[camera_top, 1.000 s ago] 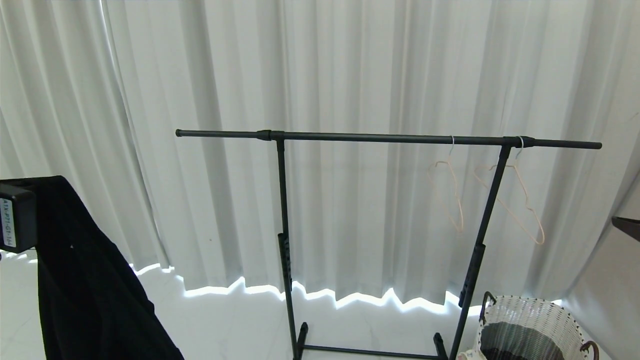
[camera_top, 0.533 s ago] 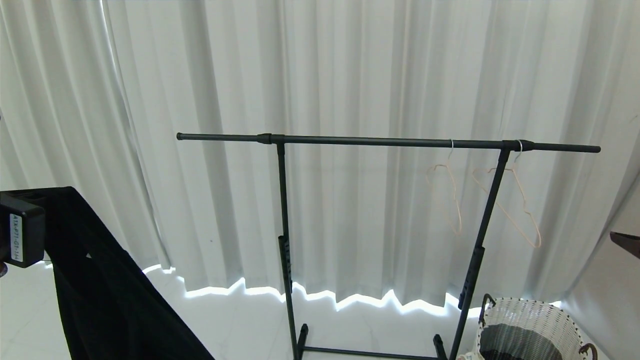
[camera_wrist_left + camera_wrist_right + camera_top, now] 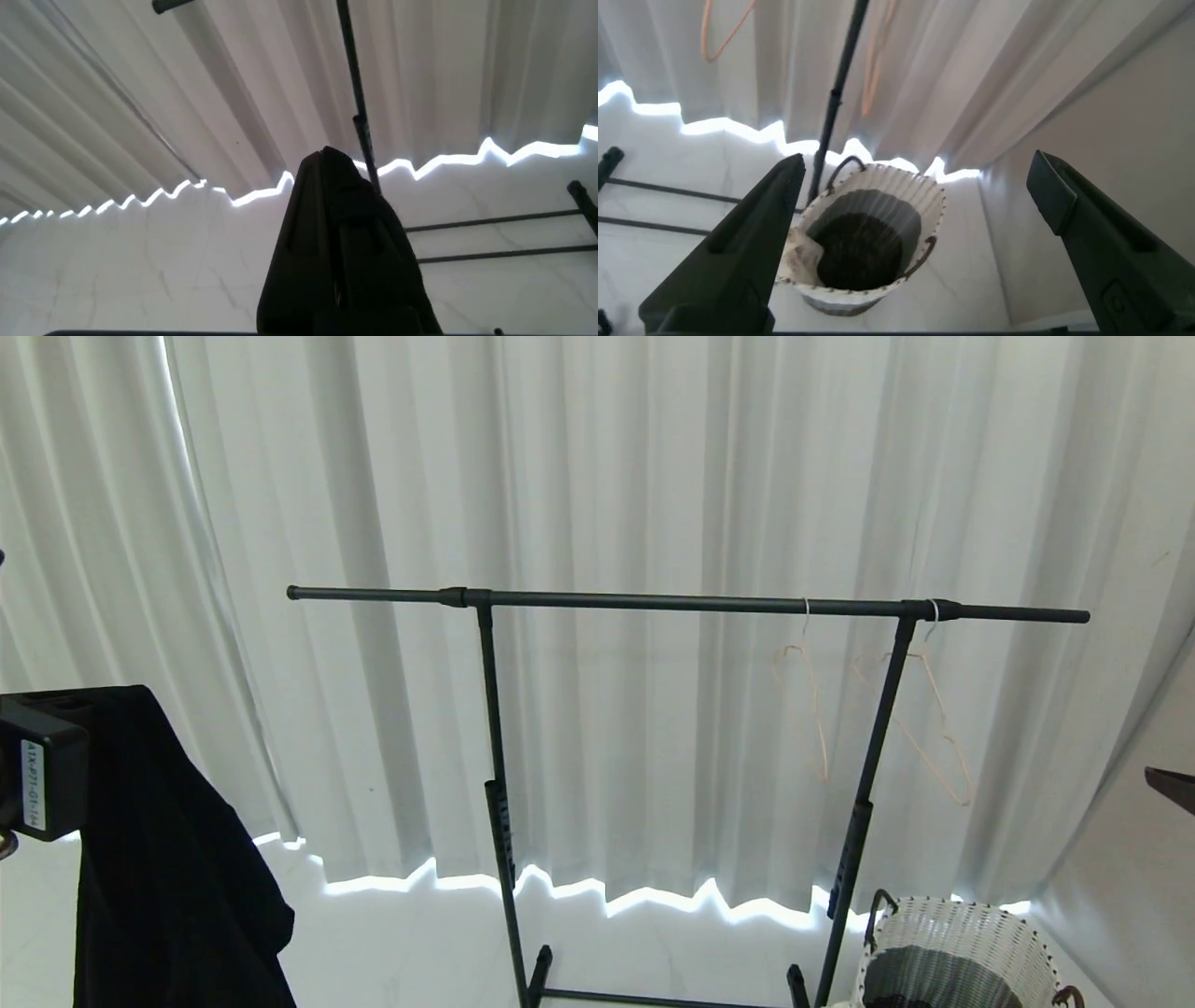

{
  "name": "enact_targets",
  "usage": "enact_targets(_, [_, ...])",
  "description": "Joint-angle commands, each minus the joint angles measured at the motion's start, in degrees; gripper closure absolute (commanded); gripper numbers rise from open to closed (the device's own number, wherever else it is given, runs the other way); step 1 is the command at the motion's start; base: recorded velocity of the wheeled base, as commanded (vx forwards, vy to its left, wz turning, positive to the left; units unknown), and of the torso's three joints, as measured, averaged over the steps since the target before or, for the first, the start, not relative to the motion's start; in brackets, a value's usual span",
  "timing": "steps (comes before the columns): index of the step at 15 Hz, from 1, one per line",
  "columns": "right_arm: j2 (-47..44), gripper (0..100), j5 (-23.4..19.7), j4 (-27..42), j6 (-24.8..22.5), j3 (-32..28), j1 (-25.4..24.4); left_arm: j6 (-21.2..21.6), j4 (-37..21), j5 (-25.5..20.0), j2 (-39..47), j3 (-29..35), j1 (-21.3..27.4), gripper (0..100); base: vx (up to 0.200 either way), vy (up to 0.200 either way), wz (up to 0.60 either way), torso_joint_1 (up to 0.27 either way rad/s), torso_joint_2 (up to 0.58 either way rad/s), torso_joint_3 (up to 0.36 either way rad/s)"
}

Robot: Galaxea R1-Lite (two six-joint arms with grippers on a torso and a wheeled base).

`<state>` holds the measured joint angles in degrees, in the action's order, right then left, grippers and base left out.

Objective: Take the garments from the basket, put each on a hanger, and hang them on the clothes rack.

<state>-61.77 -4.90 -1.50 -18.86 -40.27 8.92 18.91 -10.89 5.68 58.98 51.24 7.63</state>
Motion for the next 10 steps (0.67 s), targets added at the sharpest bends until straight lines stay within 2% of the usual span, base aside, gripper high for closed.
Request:
enact_targets(1, [-0.02, 0, -0.02, 0.01, -0.04, 0.01, -0.05, -0.01, -0.01, 0.12, 0.00, 0.09, 0.19, 100, 0.000, -0.200, 0.00, 0.007, 0.01, -0.002])
enact_targets(6, [-0.02, 0, -0.11, 0.01, 0.05, 0.01, -0.05, -0.10, -0.01, 0.03, 0.08, 0.09, 0.19, 100, 0.000, -0.200, 0.00, 0.005, 0.00, 0.002])
enact_targets(7, [-0.02, 0, -0.20, 0.01, 0.14, -0.08, -0.05, -0.19, 0.08, 0.03, 0.08, 0.00, 0.19, 100, 0.000, 0.000, 0.00, 0.000, 0.00, 0.000])
enact_targets(10, [-0.02, 0, -5.29, 0.01, 0.49, -0.08, -0.05, -0.36, 0.08, 0.12, 0.17, 0.00, 0.19, 100, 0.000, 0.000, 0.00, 0.000, 0.00, 0.000])
